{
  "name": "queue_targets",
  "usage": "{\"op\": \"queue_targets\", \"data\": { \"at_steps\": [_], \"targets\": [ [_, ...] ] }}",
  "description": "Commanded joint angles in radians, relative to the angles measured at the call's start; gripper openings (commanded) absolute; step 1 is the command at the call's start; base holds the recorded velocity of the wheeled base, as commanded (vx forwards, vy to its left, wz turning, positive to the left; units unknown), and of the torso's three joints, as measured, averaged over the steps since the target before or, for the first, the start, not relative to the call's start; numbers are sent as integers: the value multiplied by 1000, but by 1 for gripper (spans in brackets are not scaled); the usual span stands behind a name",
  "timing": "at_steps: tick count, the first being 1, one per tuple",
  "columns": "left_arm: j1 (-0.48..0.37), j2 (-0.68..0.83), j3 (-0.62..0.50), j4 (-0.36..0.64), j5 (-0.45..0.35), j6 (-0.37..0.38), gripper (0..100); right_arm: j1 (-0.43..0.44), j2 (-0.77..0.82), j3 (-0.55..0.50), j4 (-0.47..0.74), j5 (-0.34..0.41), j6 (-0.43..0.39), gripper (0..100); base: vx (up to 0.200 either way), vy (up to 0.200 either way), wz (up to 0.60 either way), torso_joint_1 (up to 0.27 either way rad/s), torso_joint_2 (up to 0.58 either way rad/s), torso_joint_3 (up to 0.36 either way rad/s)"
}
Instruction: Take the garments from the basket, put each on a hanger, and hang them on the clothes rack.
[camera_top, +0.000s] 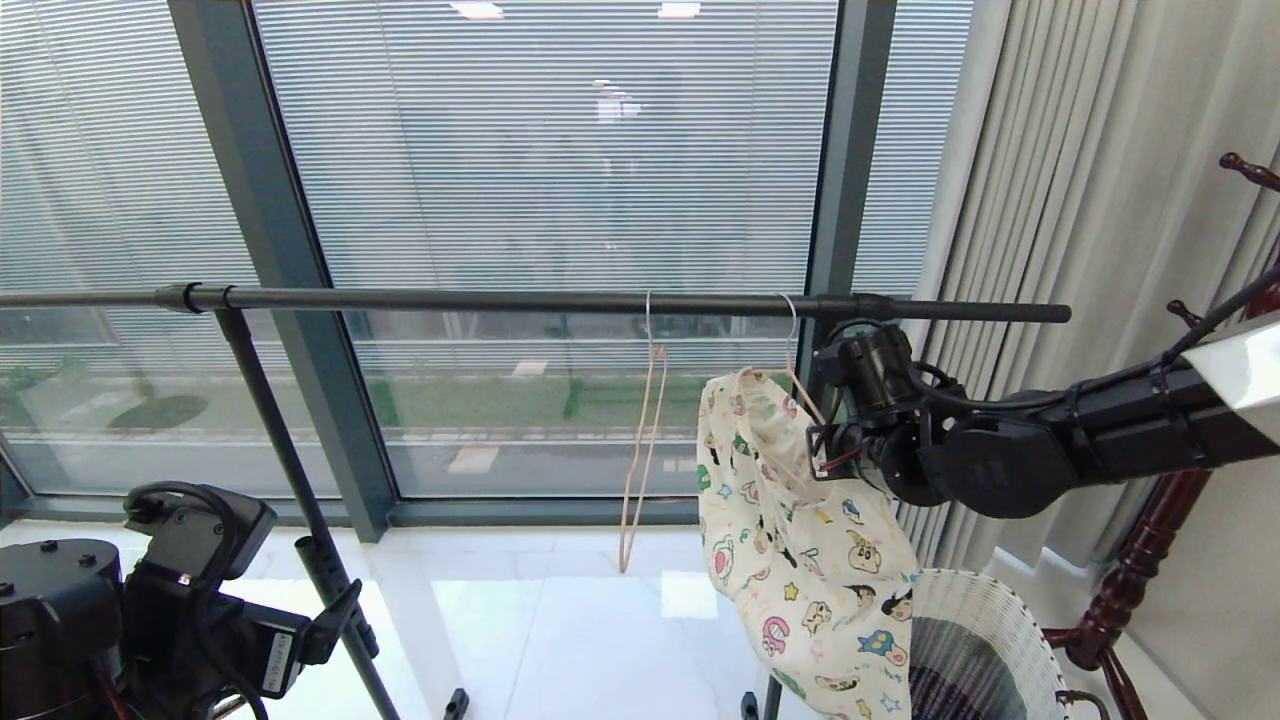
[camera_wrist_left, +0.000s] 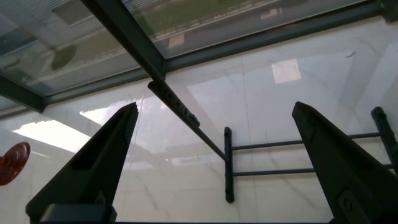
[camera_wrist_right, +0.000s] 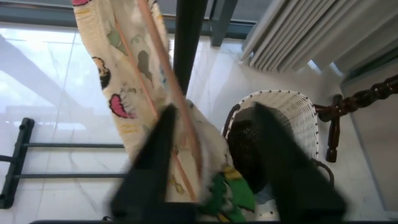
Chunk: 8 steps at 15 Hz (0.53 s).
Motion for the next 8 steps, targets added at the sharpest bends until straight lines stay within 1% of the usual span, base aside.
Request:
{"op": "queue_targets", "data": {
  "at_steps": [1,3,4,5,6,8],
  "targets": [
    [0,-7,-1,0,1,0,100,4,-124,13,53,1,8,100,0,0,0,0,0,0],
    [2,-9,-1,0,7,0,100,5,-202,16,118,1,25,100,0,0,0,0,0,0],
    [6,-18,-1,0,7,0,100,11,-280,30,176,1,43,100,0,0,0,0,0,0],
    [8,-21,-1,-2,7,0,100,11,-306,39,190,1,43,100,0,0,0,0,0,0],
    [22,-37,1,0,5,0,100,2,-389,99,218,-10,31,100,0,0,0,0,0,0],
    [52,-52,4,-2,7,0,100,-45,-489,226,218,-38,-41,100,0,0,0,0,0,0]
  ]
}}
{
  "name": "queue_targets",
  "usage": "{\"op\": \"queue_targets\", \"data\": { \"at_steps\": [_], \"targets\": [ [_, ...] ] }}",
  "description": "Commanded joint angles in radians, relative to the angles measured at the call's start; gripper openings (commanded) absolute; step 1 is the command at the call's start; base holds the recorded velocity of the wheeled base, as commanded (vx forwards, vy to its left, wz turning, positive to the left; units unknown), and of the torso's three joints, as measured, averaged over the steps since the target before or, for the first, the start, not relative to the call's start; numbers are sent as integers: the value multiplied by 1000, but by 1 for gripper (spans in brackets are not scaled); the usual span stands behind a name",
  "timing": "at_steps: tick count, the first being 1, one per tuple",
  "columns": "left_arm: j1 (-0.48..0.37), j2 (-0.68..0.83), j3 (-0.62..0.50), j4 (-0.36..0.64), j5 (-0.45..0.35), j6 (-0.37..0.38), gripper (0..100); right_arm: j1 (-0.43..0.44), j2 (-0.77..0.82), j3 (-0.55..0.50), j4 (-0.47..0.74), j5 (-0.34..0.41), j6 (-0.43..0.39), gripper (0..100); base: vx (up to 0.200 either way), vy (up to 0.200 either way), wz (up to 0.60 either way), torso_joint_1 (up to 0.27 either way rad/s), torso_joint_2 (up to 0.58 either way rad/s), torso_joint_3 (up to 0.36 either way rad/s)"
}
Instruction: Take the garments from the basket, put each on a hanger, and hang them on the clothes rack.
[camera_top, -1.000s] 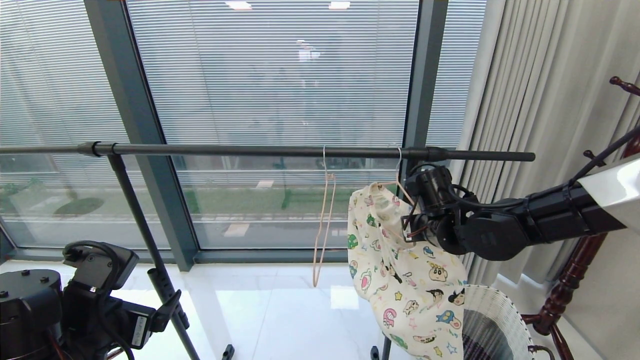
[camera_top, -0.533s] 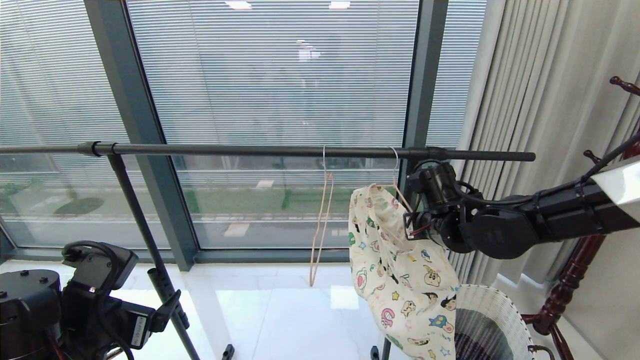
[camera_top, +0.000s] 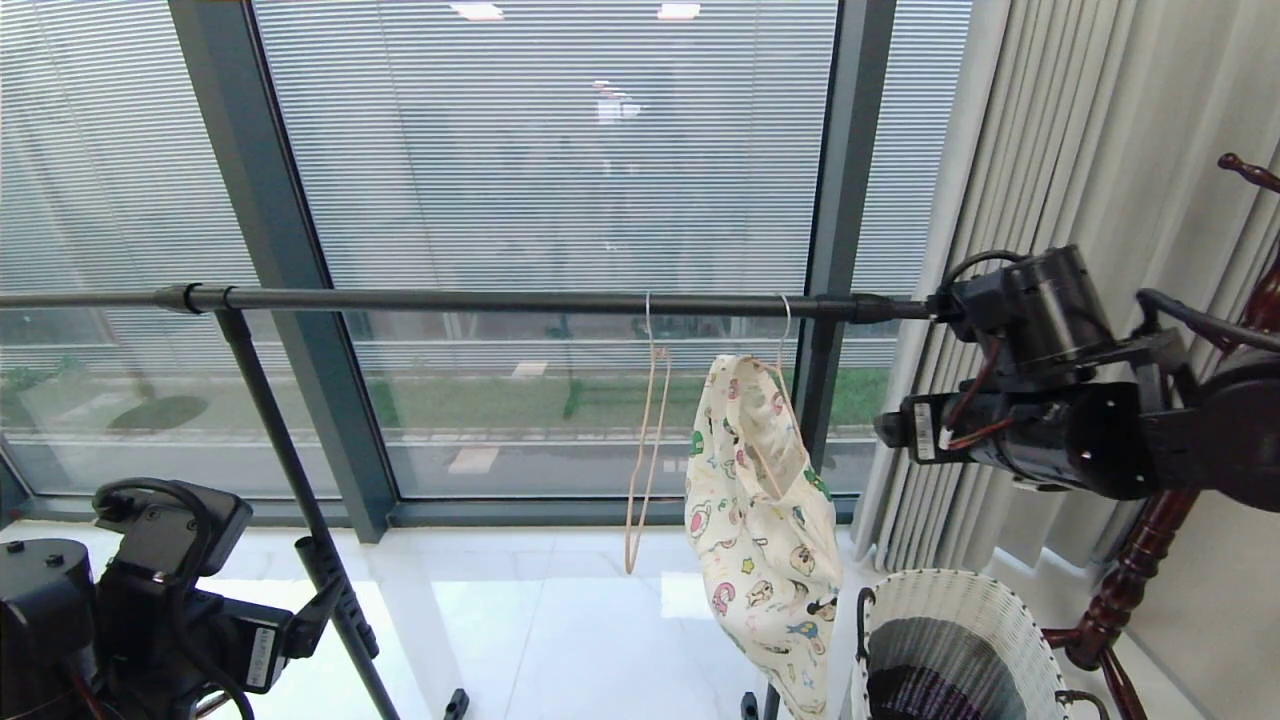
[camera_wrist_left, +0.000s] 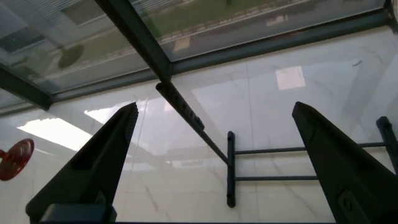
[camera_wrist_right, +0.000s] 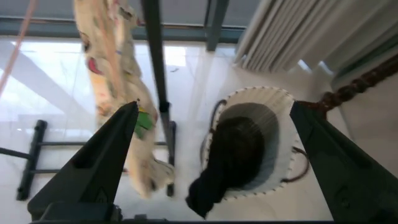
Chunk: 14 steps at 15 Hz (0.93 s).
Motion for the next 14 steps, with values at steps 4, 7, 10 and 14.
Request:
{"op": "queue_targets", "data": {
  "at_steps": [4,7,10,14],
  "targets": [
    [116,-50,-5,-1,0,0,100,-169,-367,333,5,-29,-182,100,0,0,0,0,0,0],
    [182,-78,-3,-1,0,-1,100,-261,-462,443,5,-38,-214,100,0,0,0,0,0,0],
    [182,-124,9,-1,0,0,100,-275,-527,500,8,-57,-227,100,0,0,0,0,0,0],
    [182,-150,17,-1,0,0,100,-282,-568,537,8,-81,-251,100,0,0,0,0,0,0]
  ]
}}
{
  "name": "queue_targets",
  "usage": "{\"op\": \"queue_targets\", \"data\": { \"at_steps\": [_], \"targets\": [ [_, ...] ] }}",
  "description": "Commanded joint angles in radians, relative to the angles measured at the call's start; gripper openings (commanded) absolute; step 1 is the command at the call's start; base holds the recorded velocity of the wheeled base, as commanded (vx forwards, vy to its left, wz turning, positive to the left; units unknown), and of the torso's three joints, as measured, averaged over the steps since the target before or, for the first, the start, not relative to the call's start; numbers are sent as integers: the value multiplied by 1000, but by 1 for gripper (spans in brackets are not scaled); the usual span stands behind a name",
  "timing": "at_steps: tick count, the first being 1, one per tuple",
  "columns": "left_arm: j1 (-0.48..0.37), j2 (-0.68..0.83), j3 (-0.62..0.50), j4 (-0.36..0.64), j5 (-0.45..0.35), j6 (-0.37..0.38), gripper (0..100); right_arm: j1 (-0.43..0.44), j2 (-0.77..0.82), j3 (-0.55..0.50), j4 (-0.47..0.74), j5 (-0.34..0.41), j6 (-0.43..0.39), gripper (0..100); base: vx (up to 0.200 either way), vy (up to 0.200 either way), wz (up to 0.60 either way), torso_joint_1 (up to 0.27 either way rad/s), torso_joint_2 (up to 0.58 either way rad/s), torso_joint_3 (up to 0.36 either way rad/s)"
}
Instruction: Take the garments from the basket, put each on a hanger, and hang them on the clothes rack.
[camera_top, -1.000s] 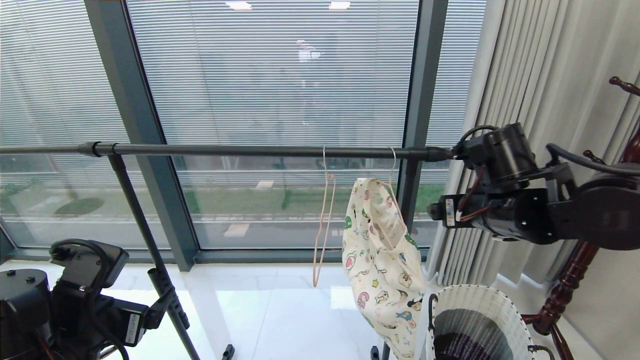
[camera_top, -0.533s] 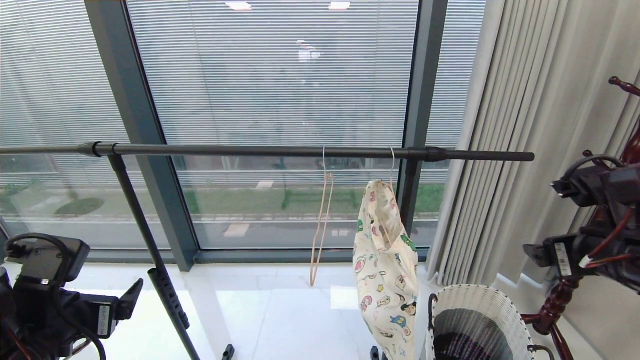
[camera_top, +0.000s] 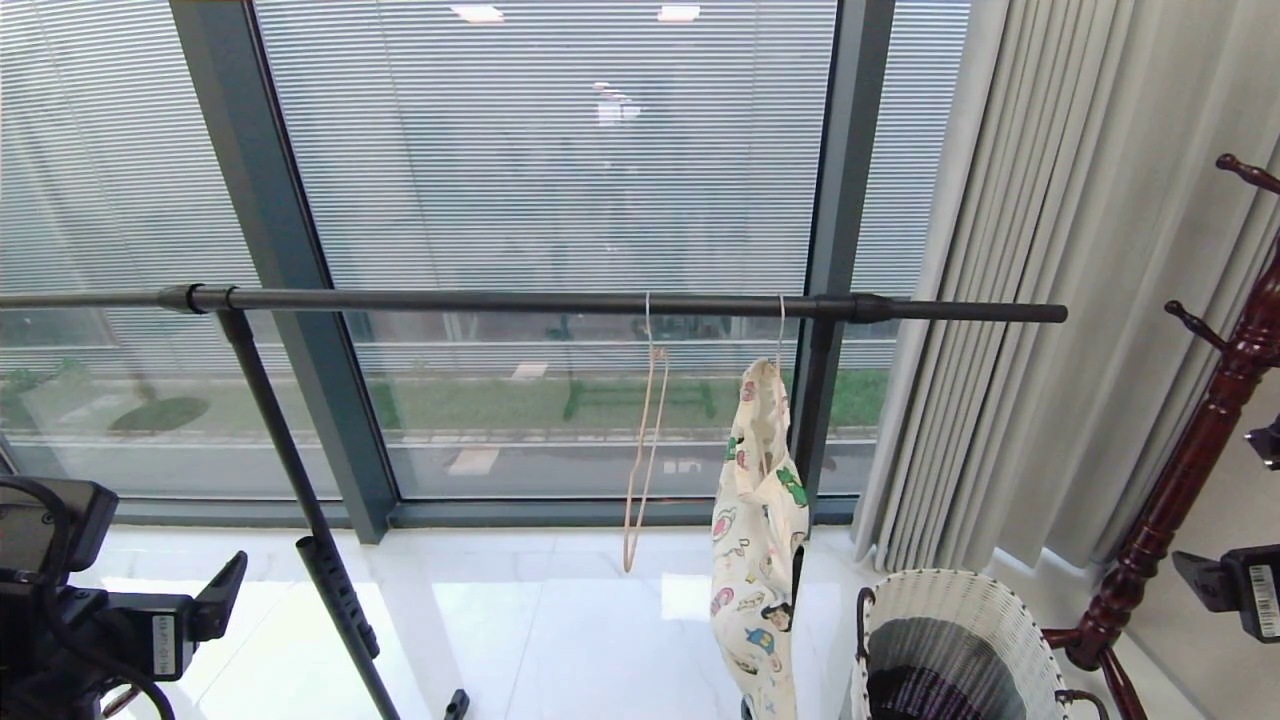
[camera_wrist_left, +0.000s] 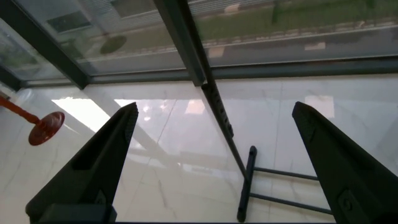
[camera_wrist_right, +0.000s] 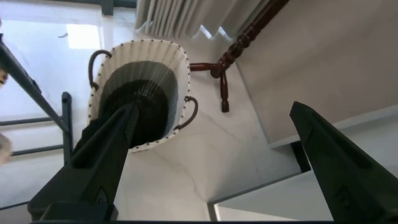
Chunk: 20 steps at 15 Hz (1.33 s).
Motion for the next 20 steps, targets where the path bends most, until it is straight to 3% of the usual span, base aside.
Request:
{"op": "queue_targets", "data": {
  "at_steps": [1,20],
  "targets": [
    [0,-16,1,1,1,0,100,-4,-23,8,1,-6,0,100,0,0,0,-105,251,139],
    [-3,-36,24,1,5,9,100,-8,-26,66,2,-6,-12,100,0,0,0,-219,507,280]
  ]
}}
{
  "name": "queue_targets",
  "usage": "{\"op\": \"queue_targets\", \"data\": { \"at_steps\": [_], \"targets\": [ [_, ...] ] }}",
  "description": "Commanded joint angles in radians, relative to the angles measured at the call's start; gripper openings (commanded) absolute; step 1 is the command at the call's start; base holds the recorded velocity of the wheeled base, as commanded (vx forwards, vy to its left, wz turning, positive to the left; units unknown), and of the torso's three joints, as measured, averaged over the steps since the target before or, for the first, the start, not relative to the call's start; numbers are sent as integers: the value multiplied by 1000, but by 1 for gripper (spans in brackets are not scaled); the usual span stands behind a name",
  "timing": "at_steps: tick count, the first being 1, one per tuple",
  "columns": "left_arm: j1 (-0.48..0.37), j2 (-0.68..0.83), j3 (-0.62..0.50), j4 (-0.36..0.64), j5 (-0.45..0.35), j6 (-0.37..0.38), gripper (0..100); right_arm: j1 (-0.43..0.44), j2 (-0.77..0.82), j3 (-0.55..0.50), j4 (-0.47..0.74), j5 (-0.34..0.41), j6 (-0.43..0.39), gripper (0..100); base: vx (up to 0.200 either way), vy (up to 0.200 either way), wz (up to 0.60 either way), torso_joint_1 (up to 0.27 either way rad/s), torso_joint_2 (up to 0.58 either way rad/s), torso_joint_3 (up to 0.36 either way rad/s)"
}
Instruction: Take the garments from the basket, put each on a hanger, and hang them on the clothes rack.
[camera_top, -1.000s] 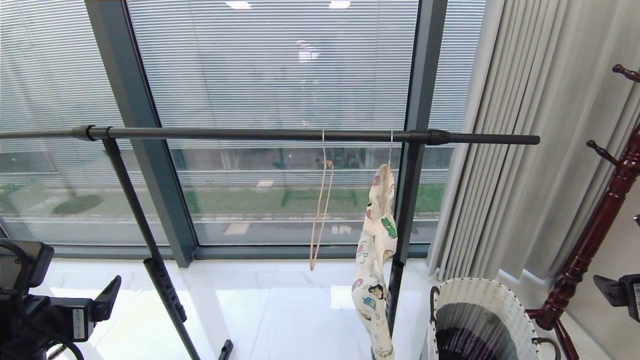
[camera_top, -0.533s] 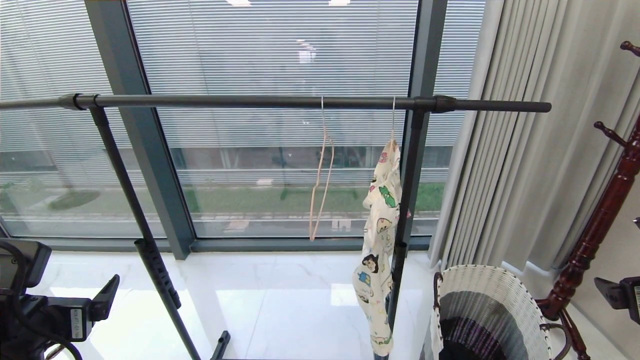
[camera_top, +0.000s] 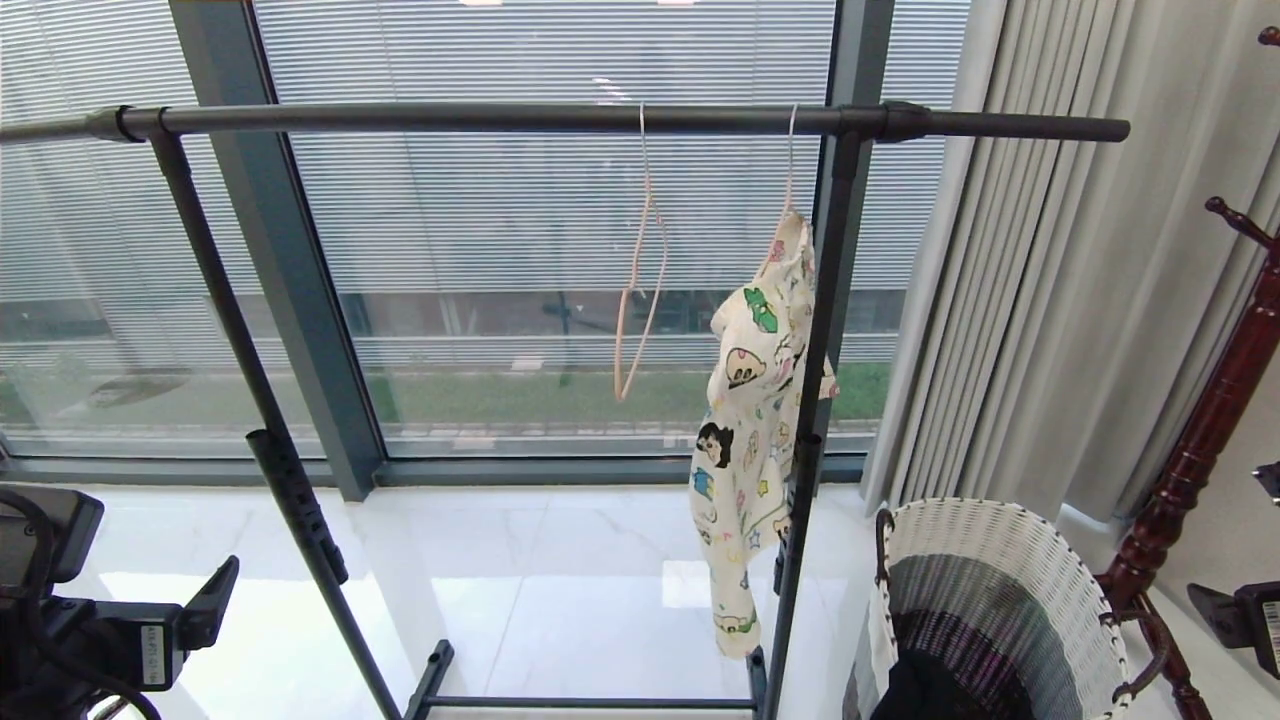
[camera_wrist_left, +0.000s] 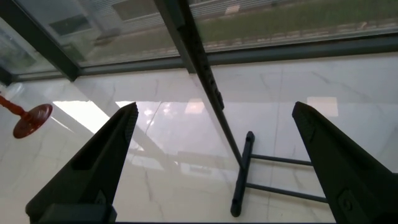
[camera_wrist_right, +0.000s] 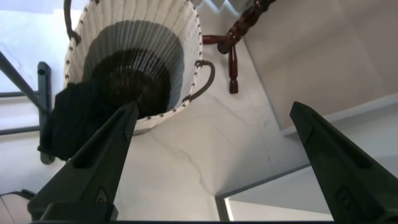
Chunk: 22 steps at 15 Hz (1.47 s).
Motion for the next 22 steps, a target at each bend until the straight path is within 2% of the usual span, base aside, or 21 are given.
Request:
{"op": "queue_targets", "data": {
  "at_steps": [1,10,14,16,17,18,20,22],
  "targets": [
    [0,0,6,0,1,0,100,0,3,2,0,0,0,100,0,0,0,-178,471,290],
    [0,9,-2,0,1,0,100,0,-5,51,-5,0,0,100,0,0,0,-147,449,301],
    [0,9,-9,0,1,-2,100,2,-6,71,-8,6,-26,100,0,0,0,-31,107,71],
    [-1,9,-9,0,1,0,100,8,-6,88,-9,26,-49,100,200,0,0,-2,17,27],
    [-4,9,-11,0,-1,3,100,14,-11,107,-11,84,-81,100,200,0,0,-2,-2,12],
    [-7,8,-11,0,-1,12,100,19,-18,137,-11,175,-141,100,200,0,0,2,2,-2],
    [-13,3,-19,0,-1,24,100,17,-8,203,-12,345,-307,100,0,0,0,0,0,0],
    [-15,14,-60,0,-1,24,100,19,72,249,-58,413,-438,100,0,0,0,0,0,0]
  ]
}}
